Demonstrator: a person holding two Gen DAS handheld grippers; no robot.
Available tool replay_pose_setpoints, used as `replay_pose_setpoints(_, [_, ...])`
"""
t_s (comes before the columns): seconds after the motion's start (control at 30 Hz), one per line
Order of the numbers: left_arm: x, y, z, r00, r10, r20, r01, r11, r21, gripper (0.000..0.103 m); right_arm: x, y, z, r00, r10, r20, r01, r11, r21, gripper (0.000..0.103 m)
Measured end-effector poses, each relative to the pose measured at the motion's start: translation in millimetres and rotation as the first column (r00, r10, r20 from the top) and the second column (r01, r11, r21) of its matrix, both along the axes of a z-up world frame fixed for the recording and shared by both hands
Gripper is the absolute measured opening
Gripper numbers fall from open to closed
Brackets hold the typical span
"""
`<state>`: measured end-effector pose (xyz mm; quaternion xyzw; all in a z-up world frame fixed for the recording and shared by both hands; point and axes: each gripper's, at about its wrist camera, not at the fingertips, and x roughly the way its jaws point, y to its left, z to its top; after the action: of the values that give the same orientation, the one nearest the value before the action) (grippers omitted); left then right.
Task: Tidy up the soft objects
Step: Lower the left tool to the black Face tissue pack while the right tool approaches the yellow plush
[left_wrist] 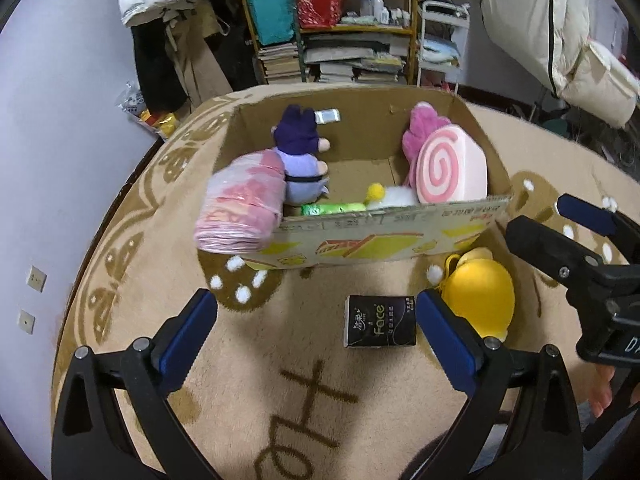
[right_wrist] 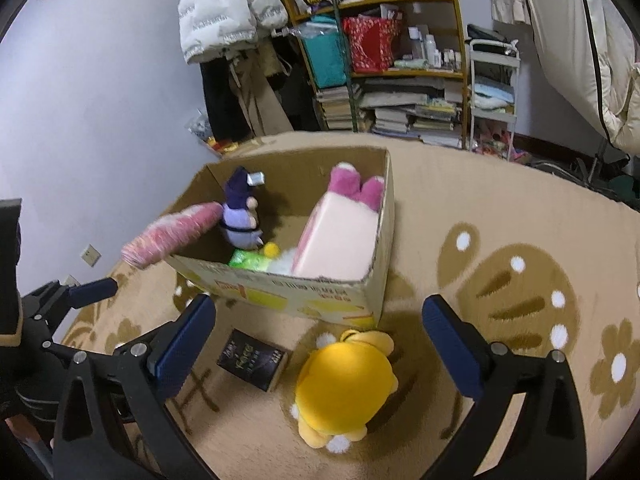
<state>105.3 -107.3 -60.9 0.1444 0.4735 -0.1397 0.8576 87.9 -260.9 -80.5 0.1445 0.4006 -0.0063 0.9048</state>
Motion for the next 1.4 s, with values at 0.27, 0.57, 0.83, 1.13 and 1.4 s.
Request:
replay_pose_setpoints(0.27, [-1,-20,-23,0.998,-0.058,-0.031,0.060,0.997,0.058,0.099,7,-3,-22,0.997,-0.020,-0.075,0.021,1.000,0.014,0.103])
replay_pose_setpoints(0.57, [9,-27,-44,0.994,-0.074,-0.081,0.080,0.994,0.075,0.099,17,-10,-49,0.984,-0.041,-0.175,0.051,0.997,0.052,0.103])
replay_pose_setpoints(0.83, [16,-32,-67,0.985,-0.080,-0.155,0.093,0.993,0.077,0.099,24,-11,-71,0.968,-0.054,-0.246,0.071,0.996,0.062,0.103])
replay_pose_setpoints(1.13, [21,-37,-86,0.976,-0.096,-0.194,0.116,0.988,0.098,0.099,31,-18,-90,0.947,-0.060,-0.316,0.098,0.990,0.106,0.103])
replay_pose_setpoints(1.4, [21,-36,-92,0.972,-0.101,-0.214,0.124,0.987,0.099,0.099,34,-19,-103,0.932,-0.056,-0.358,0.110,0.985,0.132,0.103])
